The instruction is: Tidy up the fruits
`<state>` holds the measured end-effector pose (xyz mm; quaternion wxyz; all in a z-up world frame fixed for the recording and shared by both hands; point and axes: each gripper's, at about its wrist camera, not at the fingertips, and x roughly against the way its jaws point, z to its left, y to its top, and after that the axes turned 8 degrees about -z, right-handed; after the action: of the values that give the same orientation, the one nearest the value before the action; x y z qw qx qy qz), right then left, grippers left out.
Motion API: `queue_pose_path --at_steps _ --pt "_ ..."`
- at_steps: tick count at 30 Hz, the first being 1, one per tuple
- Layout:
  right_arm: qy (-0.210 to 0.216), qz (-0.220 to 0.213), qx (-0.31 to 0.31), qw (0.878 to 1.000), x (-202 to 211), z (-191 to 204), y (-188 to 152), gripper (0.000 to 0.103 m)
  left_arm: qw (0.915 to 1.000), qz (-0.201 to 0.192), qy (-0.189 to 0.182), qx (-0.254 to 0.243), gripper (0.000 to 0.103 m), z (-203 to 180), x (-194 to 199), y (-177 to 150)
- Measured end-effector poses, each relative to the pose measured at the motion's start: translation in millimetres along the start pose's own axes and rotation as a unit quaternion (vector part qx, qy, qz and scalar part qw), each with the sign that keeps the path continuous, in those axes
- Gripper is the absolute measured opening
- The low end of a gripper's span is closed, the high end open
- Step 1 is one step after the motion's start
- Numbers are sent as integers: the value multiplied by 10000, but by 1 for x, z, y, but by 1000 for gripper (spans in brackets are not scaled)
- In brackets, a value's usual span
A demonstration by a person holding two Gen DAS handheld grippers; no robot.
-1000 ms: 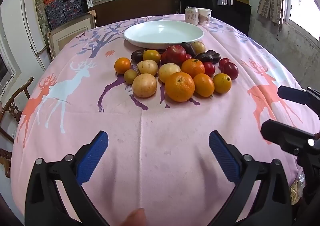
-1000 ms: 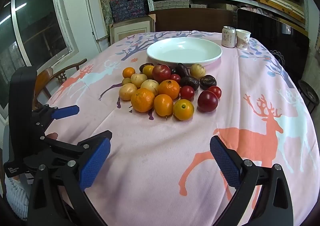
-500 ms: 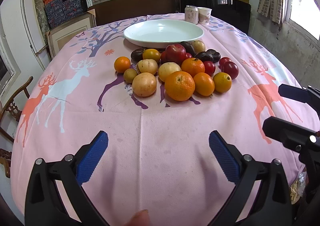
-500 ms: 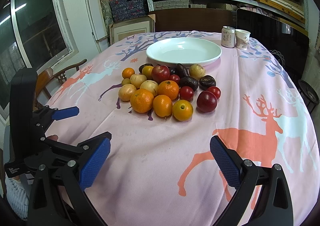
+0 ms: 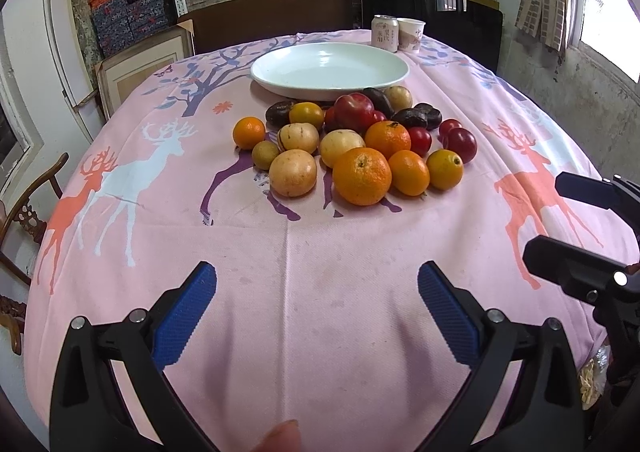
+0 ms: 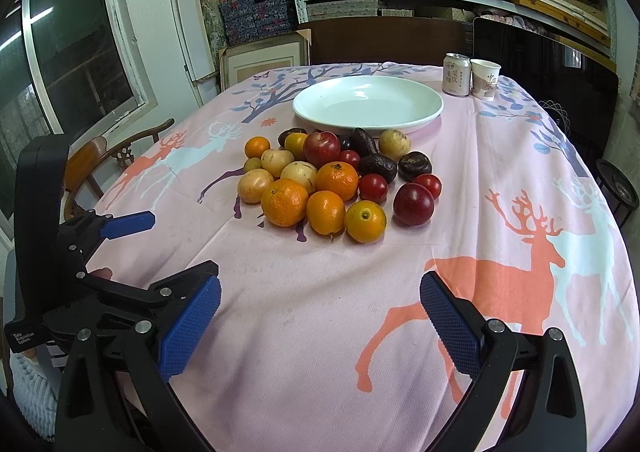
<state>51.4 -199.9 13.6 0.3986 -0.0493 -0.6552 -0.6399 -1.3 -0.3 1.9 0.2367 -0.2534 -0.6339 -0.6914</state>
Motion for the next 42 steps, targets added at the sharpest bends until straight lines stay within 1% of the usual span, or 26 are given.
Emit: queue_pose_path --at_steps 6,42 --pt "2 -3 -3 10000 0 0 0 100 10000 -36 10 25 99 2 6 1" --pt "24 -20 -20 10000 2 -1 1 100 10000 8 0 8 99 -1 6 -3"
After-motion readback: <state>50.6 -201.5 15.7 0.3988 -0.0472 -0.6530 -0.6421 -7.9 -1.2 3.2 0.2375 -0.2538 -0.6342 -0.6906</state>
